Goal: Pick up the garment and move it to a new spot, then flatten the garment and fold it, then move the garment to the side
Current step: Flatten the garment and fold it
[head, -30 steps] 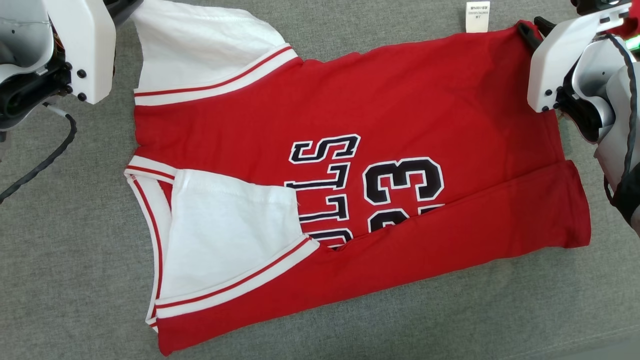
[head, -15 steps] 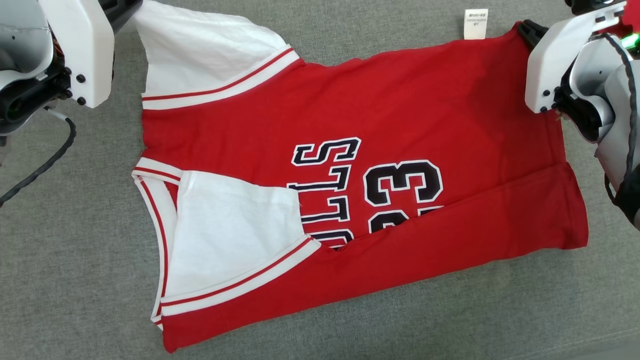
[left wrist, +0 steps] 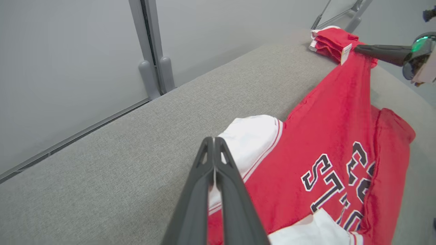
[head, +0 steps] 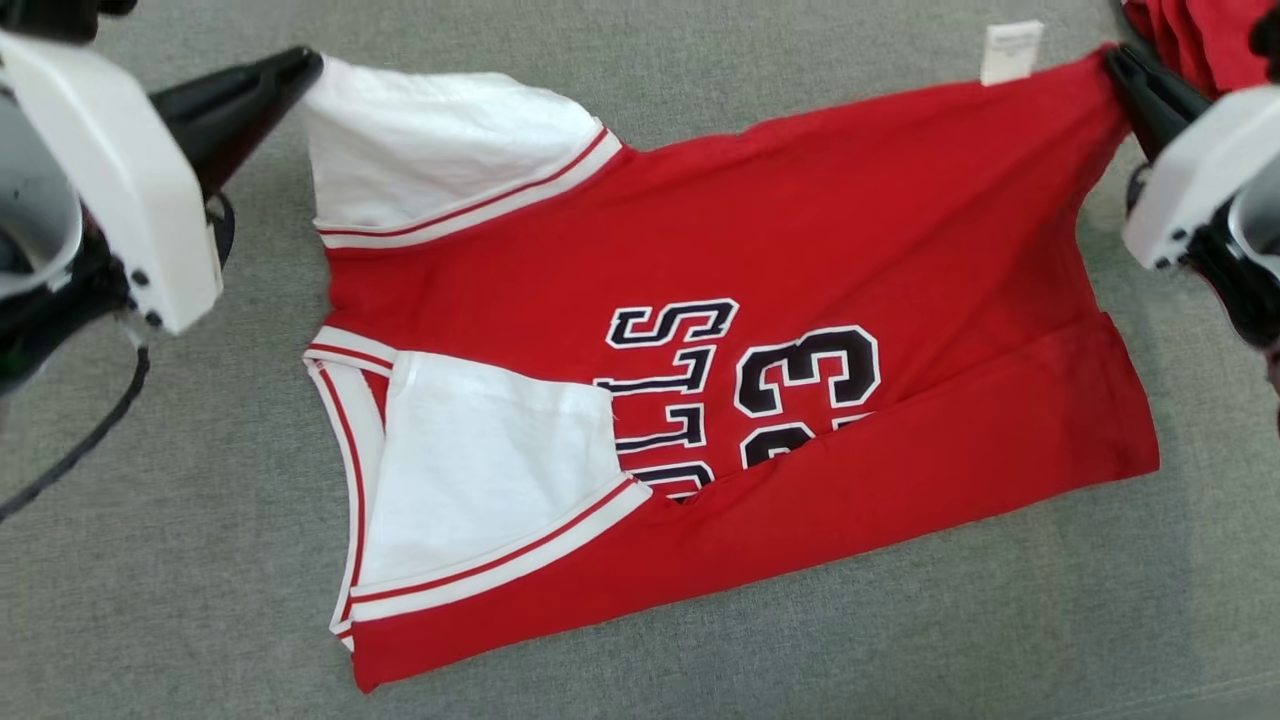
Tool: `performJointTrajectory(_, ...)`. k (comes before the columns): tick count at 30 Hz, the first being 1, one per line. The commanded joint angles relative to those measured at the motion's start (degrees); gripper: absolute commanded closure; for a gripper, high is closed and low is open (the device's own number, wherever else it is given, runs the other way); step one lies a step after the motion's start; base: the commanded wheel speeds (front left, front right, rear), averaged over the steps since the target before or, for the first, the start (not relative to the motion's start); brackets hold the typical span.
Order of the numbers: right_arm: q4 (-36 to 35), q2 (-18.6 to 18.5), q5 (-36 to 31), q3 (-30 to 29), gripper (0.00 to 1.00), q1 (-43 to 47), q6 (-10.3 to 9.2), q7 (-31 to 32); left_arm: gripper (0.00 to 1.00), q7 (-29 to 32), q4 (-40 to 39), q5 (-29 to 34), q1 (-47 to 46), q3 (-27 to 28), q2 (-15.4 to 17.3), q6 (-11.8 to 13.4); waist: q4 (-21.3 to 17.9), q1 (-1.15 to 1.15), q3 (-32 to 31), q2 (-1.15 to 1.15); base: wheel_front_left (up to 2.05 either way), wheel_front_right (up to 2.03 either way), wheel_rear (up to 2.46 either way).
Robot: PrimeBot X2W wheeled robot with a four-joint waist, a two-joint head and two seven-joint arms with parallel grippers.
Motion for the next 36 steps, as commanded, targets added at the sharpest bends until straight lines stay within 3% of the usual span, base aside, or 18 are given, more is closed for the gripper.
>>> performJointTrajectory(1,-1.74,-1.28,1.37,-0.86,1.00,2.54,-0.14,-1.21,1.00,-1.10,-2.91,-1.17,2.55,1.17,1.43,1.00,0.62,0.00,-0.85,0.00,0.00,0.00,0.00)
performJointTrajectory(11,-10.55,-7.09,3.22,-6.29,1.00,13.95,-0.14,-5.26,1.00,-6.74,-18.94,-6.10,15.16,6.25,7.72,6.60,3.57,0.00,-3.58,0.00,0.00,0.00,0.00)
performJointTrajectory(19,-17.87,-8.81,0.29,-12.15,1.00,24.58,-0.14,-5.24,1.00,-10.58,-29.01,-7.76,27.47,5.47,10.24,11.19,5.30,0.00,-4.71,0.00,0.00,0.00,0.00)
performJointTrajectory(26,-21.63,-7.46,-2.20,-17.72,1.00,33.96,-0.14,-4.04,1.00,-16.19,-29.74,-7.12,37.87,2.51,8.76,13.28,6.11,0.00,-4.64,0.00,0.00,0.00,0.00)
performJointTrajectory(34,-21.74,-3.80,-5.61,-22.75,1.00,40.32,-0.14,-4.13,1.00,-22.68,-22.62,-6.92,44.40,-1.69,2.53,10.21,6.94,0.00,-4.35,0.00,0.00,0.00,0.00)
performJointTrajectory(35,-21.85,-3.15,-5.72,-23.20,0.89,40.75,-0.14,-4.26,1.00,-22.99,-21.51,-6.66,44.62,-2.27,1.87,9.90,7.00,0.00,-4.40,0.00,0.00,0.00,0.00)
performJointTrajectory(36,-21.92,-2.56,-5.73,-23.83,0.57,41.22,-0.14,-4.46,1.00,-23.37,-20.44,-6.69,44.83,-2.67,1.12,9.76,7.07,0.00,-4.47,0.00,0.00,0.00,0.00)
